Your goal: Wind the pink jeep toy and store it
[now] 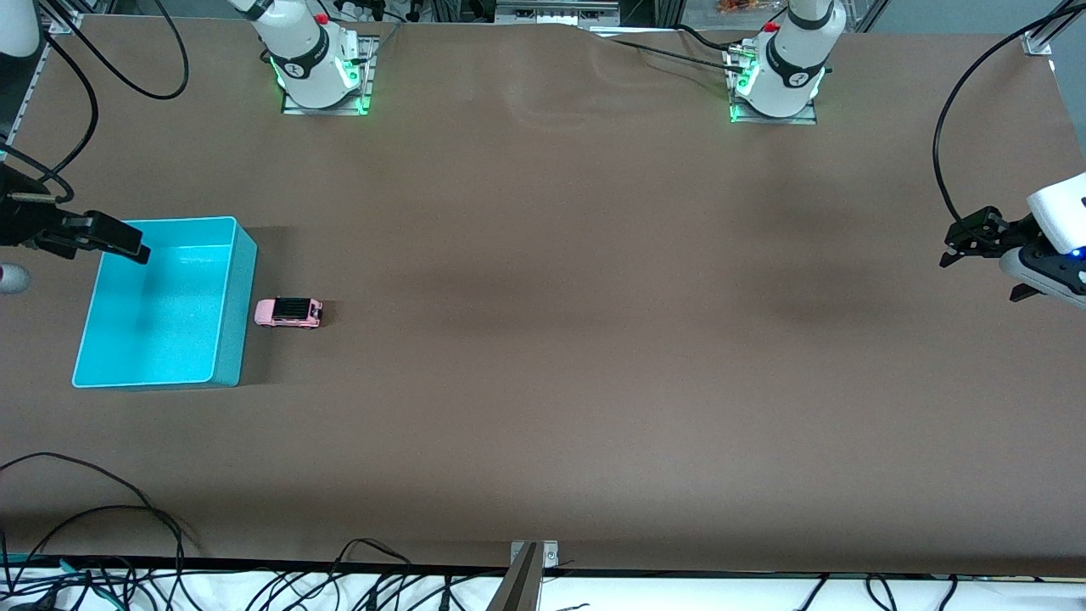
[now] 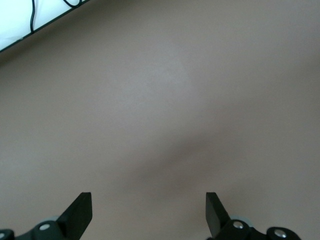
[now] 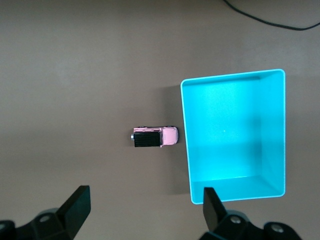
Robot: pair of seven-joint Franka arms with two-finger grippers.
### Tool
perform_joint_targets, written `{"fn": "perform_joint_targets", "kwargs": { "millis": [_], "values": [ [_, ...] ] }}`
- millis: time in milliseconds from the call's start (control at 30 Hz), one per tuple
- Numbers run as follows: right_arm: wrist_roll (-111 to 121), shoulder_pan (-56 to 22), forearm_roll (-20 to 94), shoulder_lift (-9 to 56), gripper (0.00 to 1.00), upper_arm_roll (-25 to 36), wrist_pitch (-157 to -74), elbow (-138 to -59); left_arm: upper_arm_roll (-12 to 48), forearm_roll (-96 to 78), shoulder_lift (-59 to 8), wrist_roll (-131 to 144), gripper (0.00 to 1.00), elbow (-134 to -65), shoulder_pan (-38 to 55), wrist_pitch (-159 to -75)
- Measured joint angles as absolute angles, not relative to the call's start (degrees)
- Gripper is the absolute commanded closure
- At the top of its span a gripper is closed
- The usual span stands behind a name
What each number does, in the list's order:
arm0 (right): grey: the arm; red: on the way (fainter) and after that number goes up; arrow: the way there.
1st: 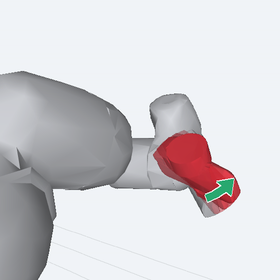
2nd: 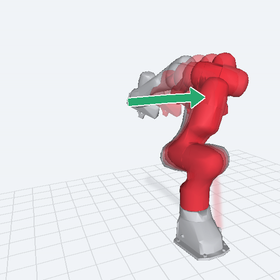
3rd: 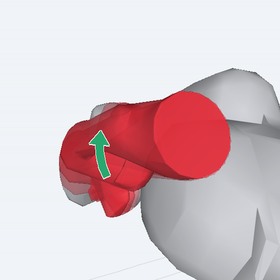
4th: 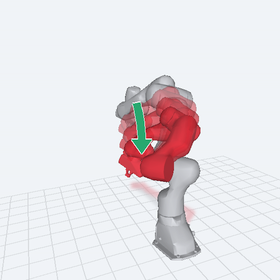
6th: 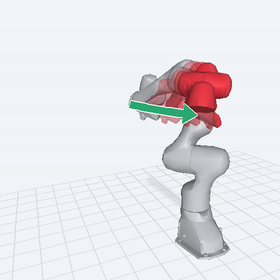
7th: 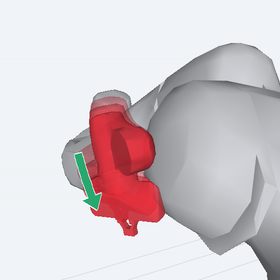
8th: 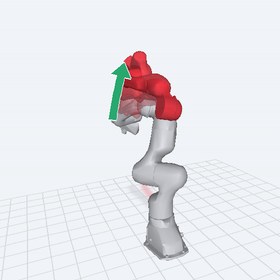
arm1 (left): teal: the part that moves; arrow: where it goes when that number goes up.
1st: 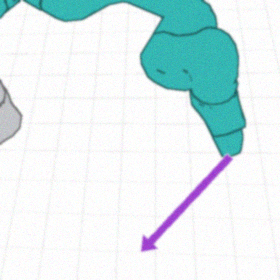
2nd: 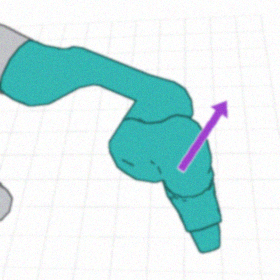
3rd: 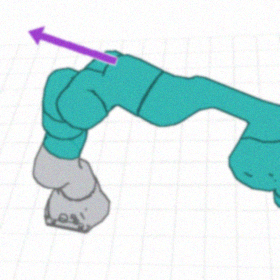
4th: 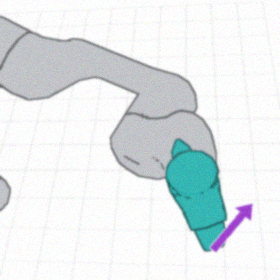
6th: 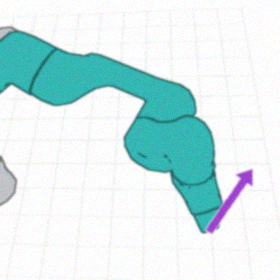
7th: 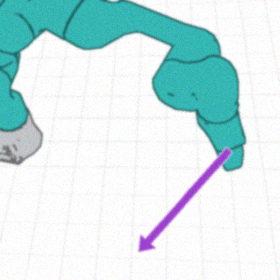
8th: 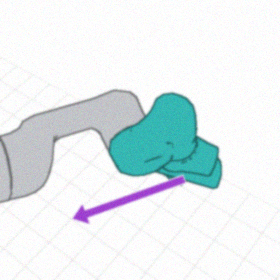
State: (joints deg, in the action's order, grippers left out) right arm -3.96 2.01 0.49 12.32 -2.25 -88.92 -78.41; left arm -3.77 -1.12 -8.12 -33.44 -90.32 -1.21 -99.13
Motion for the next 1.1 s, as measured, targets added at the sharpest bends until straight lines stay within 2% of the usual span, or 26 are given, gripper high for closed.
{"fn": "perform_joint_targets", "kwargs": {
  "millis": [601, 1101],
  "values": [
    [-3.9, 1.5, 0.5, 12.2, 0.0, -2.5, -94.2, -81.8, 3.2, 3.6, -4.9, -11.9, 0.0, -89.2, -1.2, -94.6],
    [-3.9, 0.5, 0.5, 12.1, 0.0, -2.6, -97.2, -84.5, 4.1, 3.6, -4.5, -7.5, 0.0, -89.2, -1.2, -94.4]
  ]
}}
